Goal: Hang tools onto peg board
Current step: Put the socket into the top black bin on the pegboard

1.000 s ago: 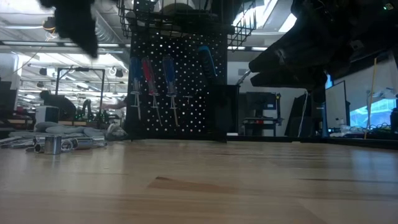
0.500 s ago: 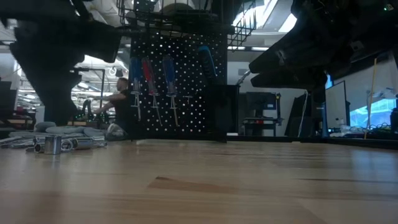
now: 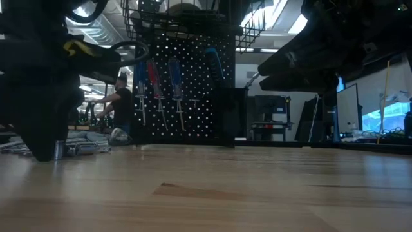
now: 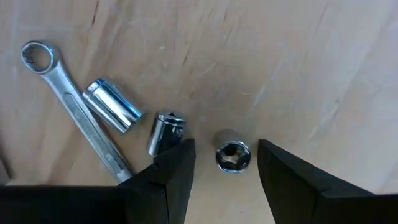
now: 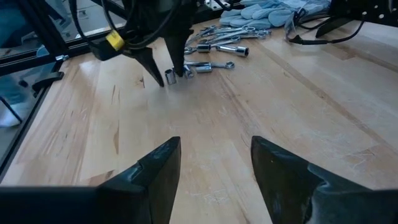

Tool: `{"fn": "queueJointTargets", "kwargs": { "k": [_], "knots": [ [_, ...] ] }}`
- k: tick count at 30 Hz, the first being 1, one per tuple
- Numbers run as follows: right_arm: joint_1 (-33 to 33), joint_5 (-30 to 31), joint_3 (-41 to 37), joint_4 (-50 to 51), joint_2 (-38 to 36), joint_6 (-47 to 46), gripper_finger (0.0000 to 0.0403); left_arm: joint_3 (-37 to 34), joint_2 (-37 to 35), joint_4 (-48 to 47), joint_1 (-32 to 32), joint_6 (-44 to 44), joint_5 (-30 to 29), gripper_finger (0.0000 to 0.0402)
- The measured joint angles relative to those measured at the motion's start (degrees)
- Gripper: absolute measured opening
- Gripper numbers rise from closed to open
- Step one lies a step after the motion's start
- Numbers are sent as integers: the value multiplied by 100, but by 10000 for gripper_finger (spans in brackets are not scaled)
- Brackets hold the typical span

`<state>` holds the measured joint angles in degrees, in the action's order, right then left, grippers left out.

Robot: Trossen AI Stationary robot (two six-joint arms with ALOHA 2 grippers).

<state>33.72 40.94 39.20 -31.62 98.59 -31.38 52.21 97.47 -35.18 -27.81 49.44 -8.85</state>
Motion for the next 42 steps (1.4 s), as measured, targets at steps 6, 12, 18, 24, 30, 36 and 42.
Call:
{"fn": "queueJointTargets", "kwargs": {
  "k": [6,12,18,24,30,36,42],
  "knots": [
    [1,-5,0,8,0,-4,199,1,27,4,-7,-14,-150,166],
    [1,-4,0,7,0,-7,199,-2,28,17,-7,82,-188,166],
    [0,-4,0,9,0,-7,199,-7,31,44,13,798,-301,166],
    [0,-4,0,4,0,-7,199,-9,37,52,15,1482,-408,165],
    [1,-4,0,0,0,-7,199,-15,37,3,20,1548,-451,112],
    [0,-4,0,0,0,-9,199,-15,37,-32,22,1162,-424,52],
    [2,-4,0,0,0,-8,199,307,20,-166,4,590,-360,56]
  ]
}}
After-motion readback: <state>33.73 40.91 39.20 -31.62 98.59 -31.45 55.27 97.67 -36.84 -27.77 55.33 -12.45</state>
